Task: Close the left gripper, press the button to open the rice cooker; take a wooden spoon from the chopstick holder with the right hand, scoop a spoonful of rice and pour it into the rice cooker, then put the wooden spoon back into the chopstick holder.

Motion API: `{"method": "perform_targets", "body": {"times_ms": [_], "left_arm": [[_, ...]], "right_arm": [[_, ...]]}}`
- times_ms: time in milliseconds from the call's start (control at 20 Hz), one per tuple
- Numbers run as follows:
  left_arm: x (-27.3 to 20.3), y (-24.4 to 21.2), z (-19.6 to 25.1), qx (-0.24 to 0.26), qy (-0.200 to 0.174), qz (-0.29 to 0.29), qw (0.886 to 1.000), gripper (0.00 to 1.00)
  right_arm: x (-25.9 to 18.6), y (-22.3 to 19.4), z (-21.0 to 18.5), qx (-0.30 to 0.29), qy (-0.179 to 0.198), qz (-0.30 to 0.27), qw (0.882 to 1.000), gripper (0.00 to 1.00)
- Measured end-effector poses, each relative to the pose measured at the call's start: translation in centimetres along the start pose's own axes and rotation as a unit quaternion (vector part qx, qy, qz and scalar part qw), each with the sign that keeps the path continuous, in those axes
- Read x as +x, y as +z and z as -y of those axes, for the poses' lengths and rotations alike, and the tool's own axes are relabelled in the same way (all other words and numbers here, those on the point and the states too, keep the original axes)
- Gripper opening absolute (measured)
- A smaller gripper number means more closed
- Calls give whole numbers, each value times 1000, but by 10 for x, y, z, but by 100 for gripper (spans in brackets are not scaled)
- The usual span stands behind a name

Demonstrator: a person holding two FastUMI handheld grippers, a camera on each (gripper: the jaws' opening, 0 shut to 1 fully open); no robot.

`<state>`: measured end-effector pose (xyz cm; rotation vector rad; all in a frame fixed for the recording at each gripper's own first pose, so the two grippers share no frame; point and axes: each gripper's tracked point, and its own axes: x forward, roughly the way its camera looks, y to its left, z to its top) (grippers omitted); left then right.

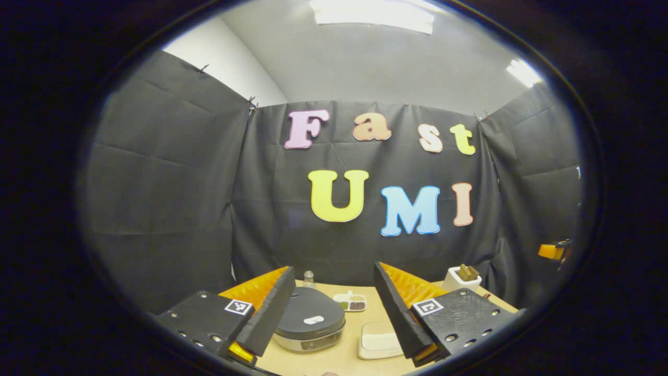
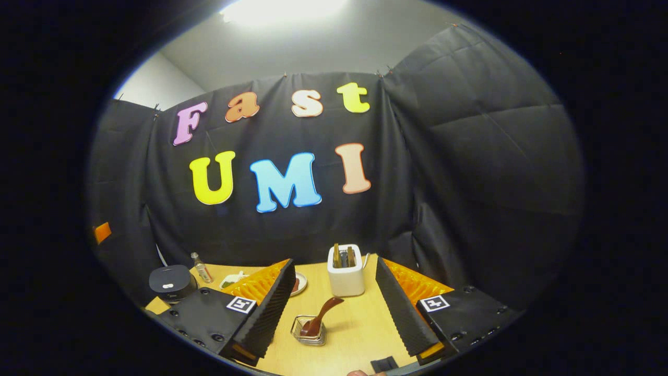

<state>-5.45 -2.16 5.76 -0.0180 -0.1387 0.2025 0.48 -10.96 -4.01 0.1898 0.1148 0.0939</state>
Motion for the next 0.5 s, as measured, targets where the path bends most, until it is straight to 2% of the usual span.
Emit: {"method": "perform_targets", "body": {"times_ms": [50, 150, 400, 450, 500], "left_arm": [[0, -4, -4, 5, 1, -8, 1000, 94], [1, -7, -12, 8, 10, -19, 1000, 94], [6, -19, -13, 3, 2, -22, 1000, 94], [4, -25, -12, 3, 0, -30, 1000, 97], [4, -29, -10, 3, -6, -34, 999, 94]], "right_arm": [[0, 1, -1, 8, -1, 2, 1000, 98], [-5, 3, -3, 10, 0, 6, 1000, 98], [-15, 3, -18, -23, 6, 14, 1000, 98], [-18, 3, -20, -23, 8, 12, 1000, 98], [-20, 6, -23, -23, 11, 16, 1000, 98]]}}
